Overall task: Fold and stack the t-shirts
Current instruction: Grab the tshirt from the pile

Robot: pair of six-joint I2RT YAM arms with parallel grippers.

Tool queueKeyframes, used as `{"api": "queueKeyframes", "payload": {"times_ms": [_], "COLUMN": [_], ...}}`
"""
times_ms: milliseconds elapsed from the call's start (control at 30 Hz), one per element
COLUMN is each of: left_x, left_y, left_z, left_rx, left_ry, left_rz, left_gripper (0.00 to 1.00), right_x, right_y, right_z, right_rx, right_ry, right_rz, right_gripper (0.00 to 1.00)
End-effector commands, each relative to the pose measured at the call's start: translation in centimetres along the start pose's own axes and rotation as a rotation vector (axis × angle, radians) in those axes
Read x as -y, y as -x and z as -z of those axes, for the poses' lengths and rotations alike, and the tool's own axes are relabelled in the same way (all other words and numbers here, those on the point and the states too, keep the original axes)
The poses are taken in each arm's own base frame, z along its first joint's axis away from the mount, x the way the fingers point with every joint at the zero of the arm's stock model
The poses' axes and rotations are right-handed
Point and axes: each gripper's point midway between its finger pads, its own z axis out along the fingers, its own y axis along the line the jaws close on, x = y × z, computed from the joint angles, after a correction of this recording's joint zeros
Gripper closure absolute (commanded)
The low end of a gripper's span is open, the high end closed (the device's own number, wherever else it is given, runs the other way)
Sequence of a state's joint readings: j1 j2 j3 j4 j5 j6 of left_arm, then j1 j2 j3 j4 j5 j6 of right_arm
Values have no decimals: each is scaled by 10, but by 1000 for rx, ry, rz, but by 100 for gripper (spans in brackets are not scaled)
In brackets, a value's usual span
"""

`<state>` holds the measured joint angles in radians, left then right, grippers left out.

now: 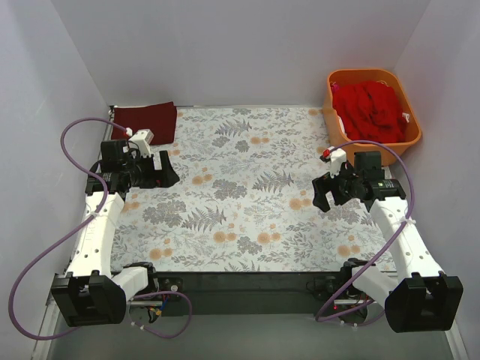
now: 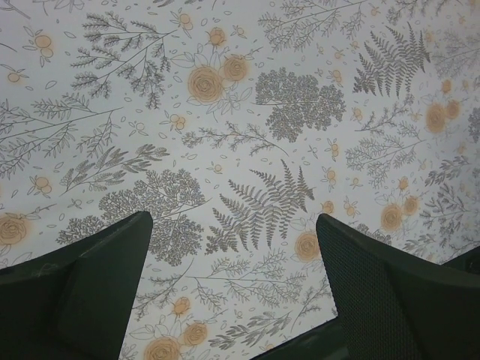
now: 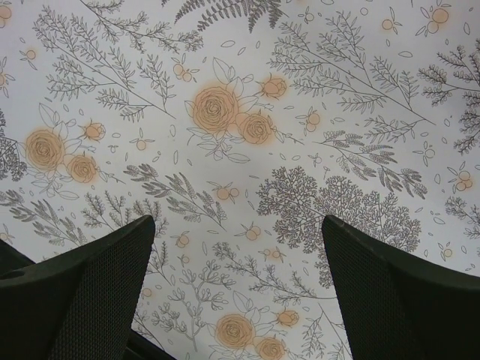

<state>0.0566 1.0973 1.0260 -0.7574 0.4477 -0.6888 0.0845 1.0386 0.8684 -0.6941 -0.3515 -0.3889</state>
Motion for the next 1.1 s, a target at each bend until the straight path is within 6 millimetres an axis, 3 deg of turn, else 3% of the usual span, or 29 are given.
{"api": "queueKeyframes", "payload": {"times_ms": [0, 133, 167, 233, 267, 300, 333, 367, 400, 467, 500, 533, 567, 600, 633, 667, 767, 867, 1067], "left_x": [18, 21, 23, 24, 24, 24, 25, 24, 25, 24, 22, 21, 19, 18, 17, 15, 10, 4, -5], "left_y": [11, 15, 19, 24, 26, 30, 31, 31, 34, 34, 36, 37, 38, 38, 37, 37, 34, 29, 23], "left_z": [12, 12, 13, 14, 13, 14, 14, 11, 11, 9, 8, 7, 6, 5, 4, 3, -3, -9, -19], "left_rx": [36, 40, 53, 65, 64, 71, 71, 58, 60, 51, 53, 56, 56, 54, 51, 48, 32, 16, -13], "left_ry": [-72, -83, -87, -90, -90, -91, -94, -96, -98, -94, -89, -84, -72, -69, -65, -57, -45, -29, -5], "left_rz": [-23, -7, -15, -19, -13, -15, -9, 1, 2, 14, 17, 17, 20, 20, 19, 21, 30, 39, 39], "left_gripper": [9, 9, 9, 9, 9, 9, 9, 9, 9, 9, 9, 9, 9, 9, 9, 9, 9, 9, 9], "right_x": [-4, 4, 12, 31, 48, 64, 75, 107, 120, 152, 173, 185, 208, 218, 233, 249, 282, 308, 330], "right_y": [5, 41, 71, 95, 133, 142, 159, 183, 199, 217, 240, 247, 246, 265, 269, 265, 270, 259, 226], "right_z": [0, 8, 21, 21, 41, 32, 37, 44, 49, 53, 52, 49, 34, 43, 44, 25, 10, -13, -61], "right_rx": [18, 60, 118, 128, 205, 191, 216, 249, 277, 305, 337, 344, 327, 372, 384, 363, 402, 398, 321], "right_ry": [26, 25, -4, -40, -90, -97, -114, -166, -186, -228, -249, -258, -265, -292, -319, -318, -369, -418, -409], "right_rz": [-18, -24, 2, 6, 36, 20, 31, 20, 26, 12, 20, 9, -20, -4, -6, -25, -40, -57, -103], "right_gripper": [2, 1, 2, 2, 2, 2, 2, 2, 2, 2, 2, 2, 2, 1, 2, 2, 2, 2, 2]}}
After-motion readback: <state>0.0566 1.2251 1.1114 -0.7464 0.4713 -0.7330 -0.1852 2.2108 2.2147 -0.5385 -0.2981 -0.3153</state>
